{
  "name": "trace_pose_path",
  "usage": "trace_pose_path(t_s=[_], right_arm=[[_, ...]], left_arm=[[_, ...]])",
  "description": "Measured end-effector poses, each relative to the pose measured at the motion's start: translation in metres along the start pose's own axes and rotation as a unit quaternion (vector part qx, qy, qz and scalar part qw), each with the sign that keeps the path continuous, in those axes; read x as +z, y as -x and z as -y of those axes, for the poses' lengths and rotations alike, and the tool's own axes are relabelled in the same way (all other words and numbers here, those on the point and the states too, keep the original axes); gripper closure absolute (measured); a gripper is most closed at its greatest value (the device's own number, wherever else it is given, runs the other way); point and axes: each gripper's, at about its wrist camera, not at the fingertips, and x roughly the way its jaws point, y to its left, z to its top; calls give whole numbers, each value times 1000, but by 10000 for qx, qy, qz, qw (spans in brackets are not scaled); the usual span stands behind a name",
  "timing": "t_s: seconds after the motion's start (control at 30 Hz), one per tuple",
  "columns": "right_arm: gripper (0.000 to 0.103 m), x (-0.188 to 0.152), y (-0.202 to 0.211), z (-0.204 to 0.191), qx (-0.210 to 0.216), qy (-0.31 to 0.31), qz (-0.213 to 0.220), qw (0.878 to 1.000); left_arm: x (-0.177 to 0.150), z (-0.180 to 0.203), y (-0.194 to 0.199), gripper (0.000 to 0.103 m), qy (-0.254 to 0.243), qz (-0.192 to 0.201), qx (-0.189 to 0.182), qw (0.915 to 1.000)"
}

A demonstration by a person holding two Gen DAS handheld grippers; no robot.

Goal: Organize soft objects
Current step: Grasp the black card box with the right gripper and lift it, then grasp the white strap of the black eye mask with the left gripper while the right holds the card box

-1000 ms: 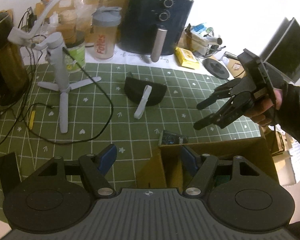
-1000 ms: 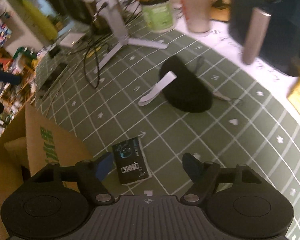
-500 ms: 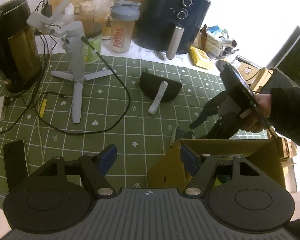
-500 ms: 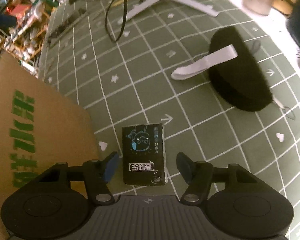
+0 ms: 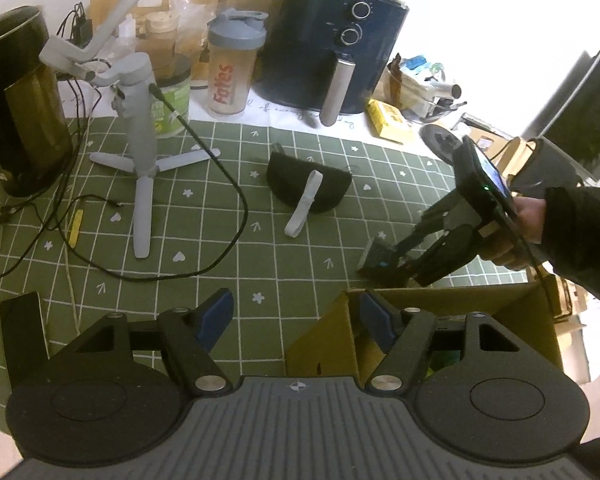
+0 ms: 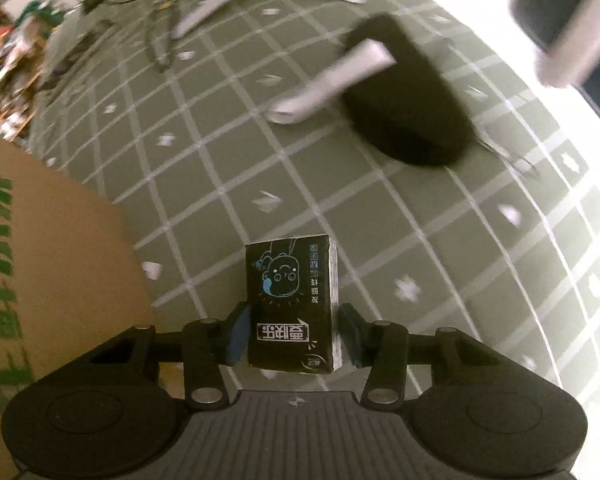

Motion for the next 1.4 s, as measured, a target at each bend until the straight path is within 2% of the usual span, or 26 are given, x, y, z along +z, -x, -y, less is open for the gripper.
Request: trace_pose_path(t_s=[0.17, 0.3, 0.37, 0.63, 0.7, 0.77, 0.87, 1.03, 1.4], right_arm=[[53, -25, 8, 19, -356, -502, 7, 9981], [48, -37, 12, 26, -522, -870, 119, 9948], [44, -40, 10, 27, -622, -926, 147, 9937], [42, -39, -3, 26, -813, -1111, 220, 9902], [44, -38, -4, 26, -853, -1087, 244, 9901], [51, -36, -2, 26, -879, -1105, 262, 9896], [52, -36, -2, 26, -926, -1083, 176, 9896], [52, -44, 21, 30, -811, -1285, 389, 9876], [52, -69, 73, 19, -953, -1715, 890, 9765]], left_arm=[[4, 3, 0, 34, -97, 98, -190, 9997], [8, 5, -2, 34, -177, 119, -255, 9994], [10, 6, -3, 34, -217, 112, -272, 9993], [25, 3, -6, 34, -384, 218, -382, 9983], [31, 4, -9, 34, -447, 238, -394, 9979], [37, 5, -13, 34, -530, 265, -385, 9975], [45, 8, -19, 34, -656, 279, -404, 9966], [55, 13, -38, 34, -964, 202, -395, 9944], [63, 21, -93, 34, -1571, 46, -220, 9873]])
